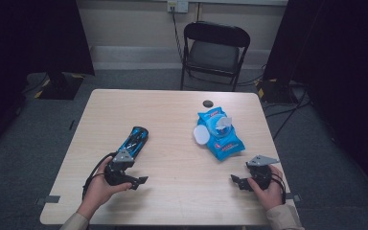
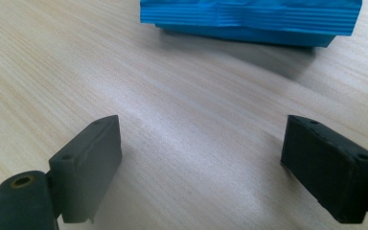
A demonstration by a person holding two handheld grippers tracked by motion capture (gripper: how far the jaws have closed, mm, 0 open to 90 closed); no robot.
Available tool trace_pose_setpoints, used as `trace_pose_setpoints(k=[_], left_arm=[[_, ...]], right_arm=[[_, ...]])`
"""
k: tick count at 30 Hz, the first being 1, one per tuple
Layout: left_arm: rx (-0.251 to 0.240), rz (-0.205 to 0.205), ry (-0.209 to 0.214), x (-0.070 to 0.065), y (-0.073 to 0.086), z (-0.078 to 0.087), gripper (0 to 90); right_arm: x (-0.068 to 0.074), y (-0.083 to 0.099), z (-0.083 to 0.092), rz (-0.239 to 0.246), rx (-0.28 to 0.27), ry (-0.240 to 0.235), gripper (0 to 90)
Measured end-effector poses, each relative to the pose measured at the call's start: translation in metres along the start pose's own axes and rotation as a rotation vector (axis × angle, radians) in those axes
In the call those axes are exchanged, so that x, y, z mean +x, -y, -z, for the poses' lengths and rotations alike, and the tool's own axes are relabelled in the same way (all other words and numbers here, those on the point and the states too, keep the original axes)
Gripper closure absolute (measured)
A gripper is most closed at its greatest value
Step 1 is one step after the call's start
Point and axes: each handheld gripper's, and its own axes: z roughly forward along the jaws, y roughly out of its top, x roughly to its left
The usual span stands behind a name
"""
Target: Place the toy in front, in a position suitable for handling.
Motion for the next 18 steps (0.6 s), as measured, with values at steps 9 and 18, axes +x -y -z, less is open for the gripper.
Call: trace_pose_setpoints(k=[9, 18], left_arm=[[-0.030, 0.022, -0.051, 0.014, -0.011, 0.011, 16.2], [-0.067, 0.035, -0.088, 0.027, -0.025, 0.015, 15.7]], right_arm=[[0.000, 0.000, 0.000, 0.000, 0.000, 0.000, 13.1], [0.000, 0.000, 0.000, 0.000, 0.000, 0.000, 13.1]])
